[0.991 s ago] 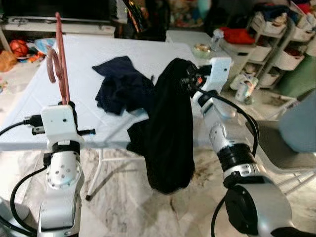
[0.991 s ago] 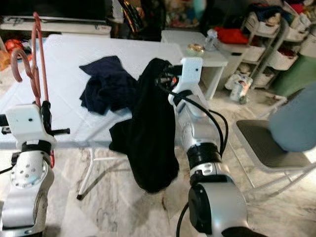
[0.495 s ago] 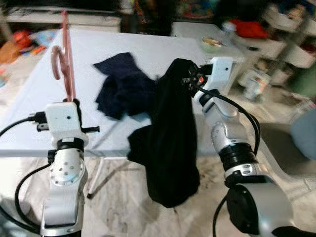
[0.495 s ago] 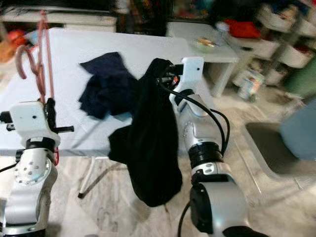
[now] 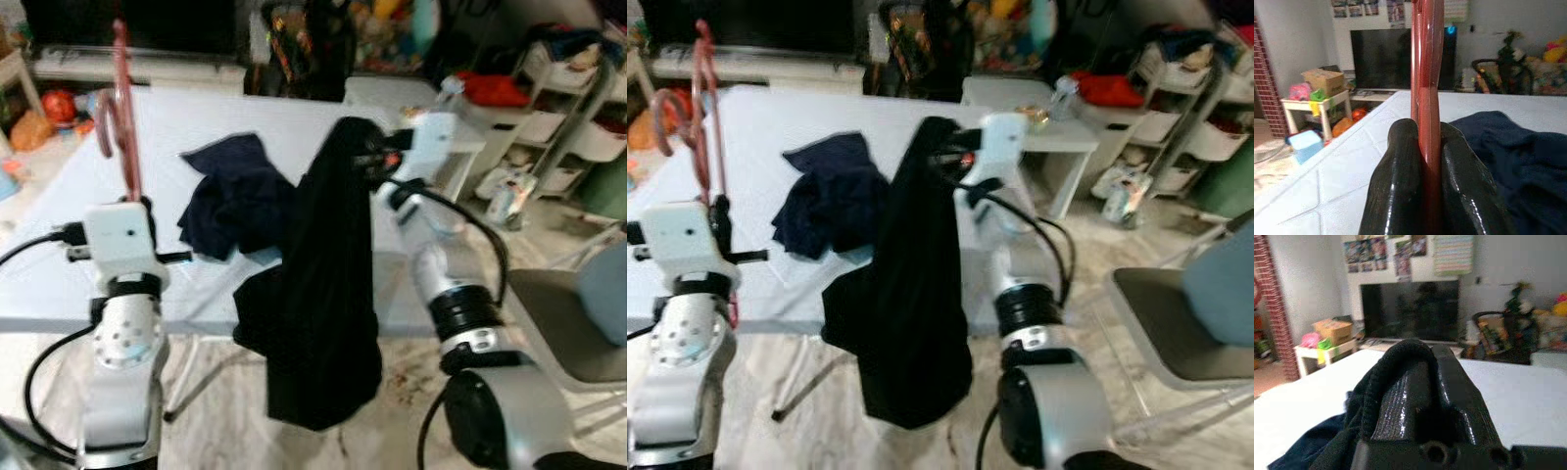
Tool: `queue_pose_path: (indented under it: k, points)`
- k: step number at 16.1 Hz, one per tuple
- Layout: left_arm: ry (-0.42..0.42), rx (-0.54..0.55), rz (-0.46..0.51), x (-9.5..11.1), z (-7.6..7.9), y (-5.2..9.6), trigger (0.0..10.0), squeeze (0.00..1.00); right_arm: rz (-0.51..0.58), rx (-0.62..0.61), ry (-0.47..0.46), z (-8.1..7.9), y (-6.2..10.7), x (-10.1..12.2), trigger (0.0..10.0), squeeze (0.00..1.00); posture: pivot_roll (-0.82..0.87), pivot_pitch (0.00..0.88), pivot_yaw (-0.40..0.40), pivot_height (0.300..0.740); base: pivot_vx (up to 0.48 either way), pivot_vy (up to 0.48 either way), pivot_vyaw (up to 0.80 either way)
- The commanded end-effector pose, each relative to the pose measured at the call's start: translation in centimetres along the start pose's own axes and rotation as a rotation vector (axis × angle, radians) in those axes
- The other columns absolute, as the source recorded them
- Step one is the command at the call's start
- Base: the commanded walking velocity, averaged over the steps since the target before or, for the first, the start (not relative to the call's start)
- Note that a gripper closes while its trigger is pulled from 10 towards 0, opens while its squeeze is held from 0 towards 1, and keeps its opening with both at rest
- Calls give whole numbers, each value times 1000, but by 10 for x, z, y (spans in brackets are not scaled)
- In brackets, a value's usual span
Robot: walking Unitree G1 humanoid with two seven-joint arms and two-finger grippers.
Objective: Hang hanger
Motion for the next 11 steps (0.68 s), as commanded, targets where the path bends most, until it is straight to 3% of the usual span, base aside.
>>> queue_pose_path:
  k: [1,6,8,9,11]
  points:
    - [2,-14,2,1,7,-1,10000,0,35,-21,18,11,-1,12,10000,0,42,0,-112,740,0,0,0]
    - [-17,2,-6,-2,8,0,10000,0,-7,-11,-5,12,-2,8,10000,0,38,0,-114,740,0,0,0]
    - [-14,3,-12,-4,10,-2,10000,0,-133,54,-52,6,-13,-2,10000,0,27,0,-112,740,0,0,0]
    - [-13,4,-14,-5,10,-3,10000,0,-140,90,16,3,-23,5,10000,0,23,0,-115,740,0,0,0]
    - [-10,5,-23,-8,13,-2,10000,0,-161,111,32,-3,-39,23,10000,0,27,0,-128,740,0,0,0]
Point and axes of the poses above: a point about 5 cm out from each wrist's last joint towards the gripper, its own y axis pointing back from the gripper into the wrist, its own x axis along the axis of the wrist's last joint, z = x × y, the point moved 2 cm from there along -y, pointing out of the wrist towards the gripper, and after that the axes turned 12 degrees about y, right-handed, at the moved point
